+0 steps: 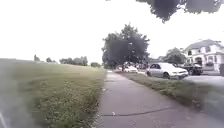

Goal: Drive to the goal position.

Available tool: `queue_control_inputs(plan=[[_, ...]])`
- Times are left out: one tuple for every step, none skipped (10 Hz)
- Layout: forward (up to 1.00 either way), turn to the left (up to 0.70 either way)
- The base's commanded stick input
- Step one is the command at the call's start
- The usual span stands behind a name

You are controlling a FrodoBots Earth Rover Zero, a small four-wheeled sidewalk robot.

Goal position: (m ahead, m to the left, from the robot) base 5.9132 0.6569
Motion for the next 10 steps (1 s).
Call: queue_control_inputs(plan=[[0.7, 0.0], [0.7, 0.0], [0.7, 0.0], [0.7, 0.0], [0.7, 0.0], [0.7, 0.0], [0.7, 0.0], [0.7, 0.0], [0.7, 0.0], [0.7, 0.0]])
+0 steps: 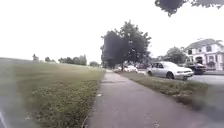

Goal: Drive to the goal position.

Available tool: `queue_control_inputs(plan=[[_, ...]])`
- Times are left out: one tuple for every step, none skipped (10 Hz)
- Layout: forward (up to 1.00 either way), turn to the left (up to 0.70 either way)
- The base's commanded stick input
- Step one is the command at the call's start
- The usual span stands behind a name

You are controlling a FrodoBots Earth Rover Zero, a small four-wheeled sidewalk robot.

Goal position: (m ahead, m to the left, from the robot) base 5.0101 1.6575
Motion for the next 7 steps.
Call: queue_control_inputs(plan=[[0.7, 0.0], [0.7, 0.0], [0.7, 0.0], [0.7, 0.0], [0.7, 0.0], [0.7, 0.0], [0.7, 0.0]])
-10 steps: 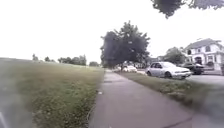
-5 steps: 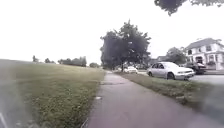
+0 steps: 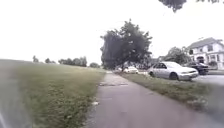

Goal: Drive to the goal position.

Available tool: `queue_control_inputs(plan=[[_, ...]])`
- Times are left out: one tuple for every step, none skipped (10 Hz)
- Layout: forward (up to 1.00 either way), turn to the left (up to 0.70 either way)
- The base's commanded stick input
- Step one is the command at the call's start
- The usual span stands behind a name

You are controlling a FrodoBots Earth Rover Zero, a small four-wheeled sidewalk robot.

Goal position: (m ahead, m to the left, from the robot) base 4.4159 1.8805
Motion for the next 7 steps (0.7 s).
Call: queue_control_inputs(plan=[[0.7, 0.0], [0.7, 0.0], [0.7, 0.0], [0.7, 0.0], [0.7, 0.0], [0.7, 0.0], [0.7, 0.0]])
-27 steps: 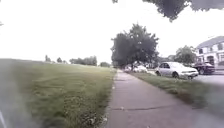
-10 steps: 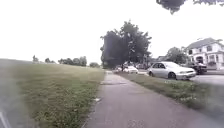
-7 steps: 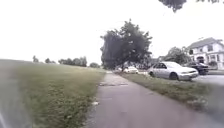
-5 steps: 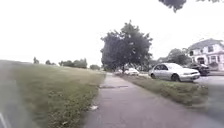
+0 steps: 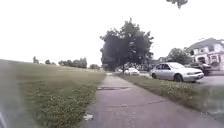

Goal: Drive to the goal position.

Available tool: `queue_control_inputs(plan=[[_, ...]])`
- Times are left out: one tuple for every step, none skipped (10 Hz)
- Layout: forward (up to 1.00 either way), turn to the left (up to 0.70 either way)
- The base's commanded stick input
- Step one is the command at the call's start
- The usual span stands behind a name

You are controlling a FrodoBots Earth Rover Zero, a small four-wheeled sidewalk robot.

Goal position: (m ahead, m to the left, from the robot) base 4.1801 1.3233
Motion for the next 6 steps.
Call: queue_control_inputs(plan=[[0.7, 0.0], [0.7, 0.0], [0.7, 0.0], [0.7, 0.0], [0.7, 0.0], [0.7, 0.0]])
